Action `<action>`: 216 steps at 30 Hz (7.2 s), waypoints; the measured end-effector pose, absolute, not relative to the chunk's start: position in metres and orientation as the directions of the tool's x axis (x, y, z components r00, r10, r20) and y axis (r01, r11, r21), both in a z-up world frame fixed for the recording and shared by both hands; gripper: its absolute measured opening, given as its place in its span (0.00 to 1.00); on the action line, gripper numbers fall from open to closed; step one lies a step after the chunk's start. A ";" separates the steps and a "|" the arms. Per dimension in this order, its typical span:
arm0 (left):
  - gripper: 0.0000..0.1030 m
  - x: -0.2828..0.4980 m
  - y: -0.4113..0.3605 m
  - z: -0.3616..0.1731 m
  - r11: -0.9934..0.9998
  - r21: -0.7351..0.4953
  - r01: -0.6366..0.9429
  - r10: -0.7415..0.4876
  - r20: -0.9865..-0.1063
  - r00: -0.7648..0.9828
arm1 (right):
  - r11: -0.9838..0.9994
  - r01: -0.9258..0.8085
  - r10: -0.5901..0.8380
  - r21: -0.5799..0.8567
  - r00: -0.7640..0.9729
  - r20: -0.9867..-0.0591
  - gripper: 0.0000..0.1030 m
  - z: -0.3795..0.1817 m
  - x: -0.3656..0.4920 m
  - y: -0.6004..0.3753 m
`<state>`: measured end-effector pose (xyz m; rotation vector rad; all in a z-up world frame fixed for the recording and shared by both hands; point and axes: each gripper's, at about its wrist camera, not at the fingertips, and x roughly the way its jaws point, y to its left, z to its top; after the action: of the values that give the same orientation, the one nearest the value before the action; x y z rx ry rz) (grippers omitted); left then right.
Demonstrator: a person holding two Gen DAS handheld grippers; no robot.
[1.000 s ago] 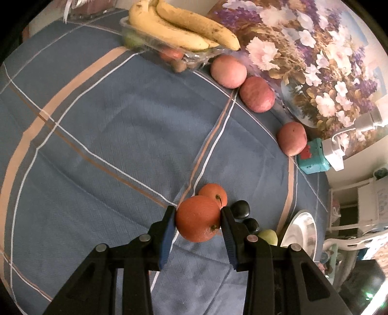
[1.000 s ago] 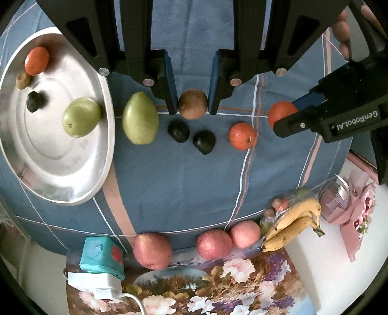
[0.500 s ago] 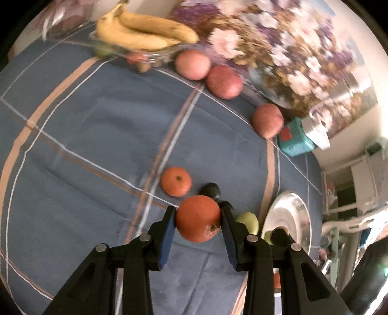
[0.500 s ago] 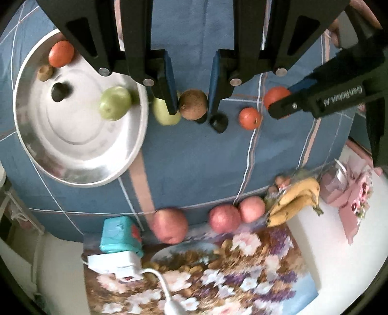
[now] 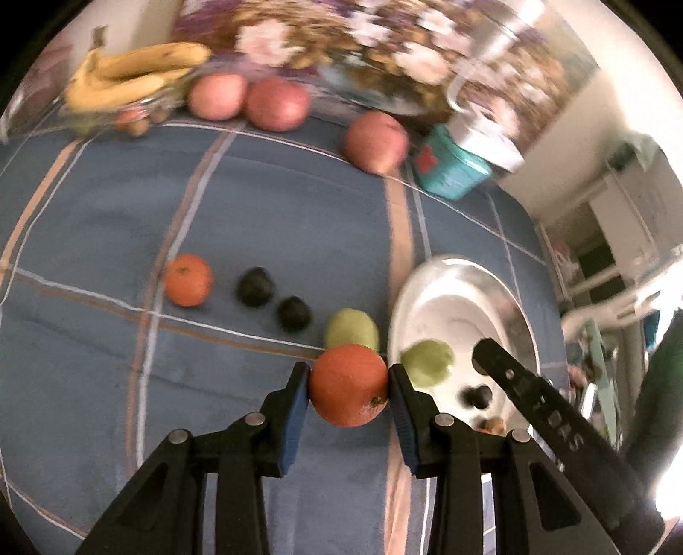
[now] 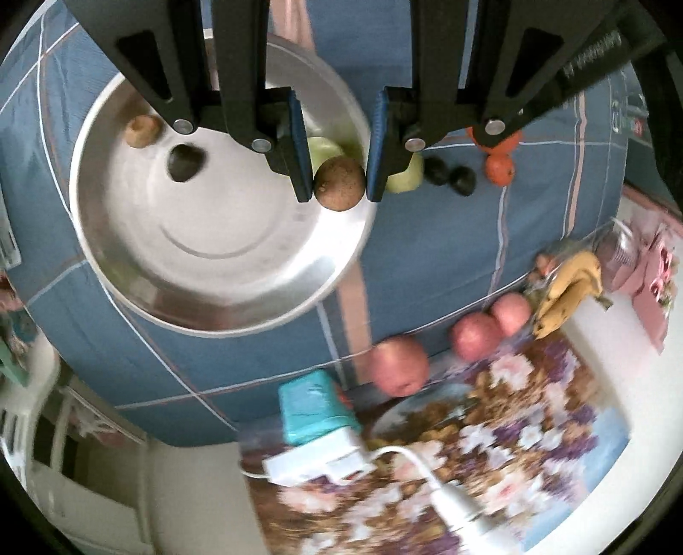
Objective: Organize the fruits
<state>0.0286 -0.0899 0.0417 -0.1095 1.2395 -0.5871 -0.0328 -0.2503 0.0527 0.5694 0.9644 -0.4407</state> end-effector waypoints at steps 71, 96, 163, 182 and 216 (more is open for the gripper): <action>0.82 0.071 -0.013 0.040 0.967 -0.231 0.104 -0.253 -0.899 0.357 | 0.876 0.482 -0.234 -0.005 0.417 -0.878 0.77 0.051 -0.013 -0.207; 1.00 0.072 0.008 0.033 0.997 -0.082 -0.007 -0.073 -0.919 0.388 | 0.922 0.387 -0.203 -0.024 0.429 -0.880 0.83 0.049 -0.001 -0.171; 1.00 0.126 -0.007 0.027 0.928 -0.225 0.298 -0.325 -0.879 0.348 | 0.865 0.468 -0.063 0.179 0.455 -0.888 0.72 0.027 0.032 -0.189; 0.86 0.146 -0.010 -0.005 0.909 -0.353 0.222 -0.400 -0.890 0.220 | 0.914 0.369 -0.005 0.168 0.425 -0.905 0.49 0.007 0.067 -0.156; 0.38 0.145 -0.019 -0.018 0.895 -0.406 0.184 -0.434 -0.888 0.151 | 0.961 0.275 -0.077 0.017 0.328 -0.942 0.34 -0.001 0.072 -0.148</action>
<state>0.1453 -0.0185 -0.0181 -0.2210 1.3501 -0.4488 0.0723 -0.1476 -0.0015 0.1863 1.2172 -0.2323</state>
